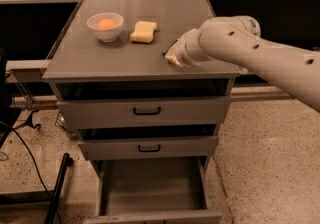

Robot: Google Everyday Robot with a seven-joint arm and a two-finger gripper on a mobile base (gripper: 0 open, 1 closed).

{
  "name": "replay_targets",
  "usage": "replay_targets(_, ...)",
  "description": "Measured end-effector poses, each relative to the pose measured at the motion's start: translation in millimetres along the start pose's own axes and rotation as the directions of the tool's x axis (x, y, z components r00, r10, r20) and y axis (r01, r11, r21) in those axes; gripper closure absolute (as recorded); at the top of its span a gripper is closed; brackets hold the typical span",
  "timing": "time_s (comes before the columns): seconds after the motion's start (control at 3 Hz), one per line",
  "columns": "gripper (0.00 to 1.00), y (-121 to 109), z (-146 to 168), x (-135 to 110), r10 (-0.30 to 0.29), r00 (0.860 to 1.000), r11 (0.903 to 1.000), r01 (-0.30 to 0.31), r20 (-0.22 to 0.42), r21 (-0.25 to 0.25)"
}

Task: Place rxbar blueberry into bottom drawer

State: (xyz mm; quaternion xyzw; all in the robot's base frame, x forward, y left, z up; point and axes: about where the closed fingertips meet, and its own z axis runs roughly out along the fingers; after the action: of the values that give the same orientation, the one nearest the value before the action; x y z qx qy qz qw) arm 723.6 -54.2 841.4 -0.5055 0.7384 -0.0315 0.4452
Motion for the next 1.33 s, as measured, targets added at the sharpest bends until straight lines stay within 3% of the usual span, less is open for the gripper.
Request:
replay_targets(0.33, 1.00, -4.6, 2.5, -1.1, -0.014, 1.000, 0.9998, 0.014, -0.004, 0.012)
replay_targets(1.33, 1.00, -18.1, 0.9, -23.4, -0.057, 0.998, 0.9967, 0.056, 0.020, 0.059)
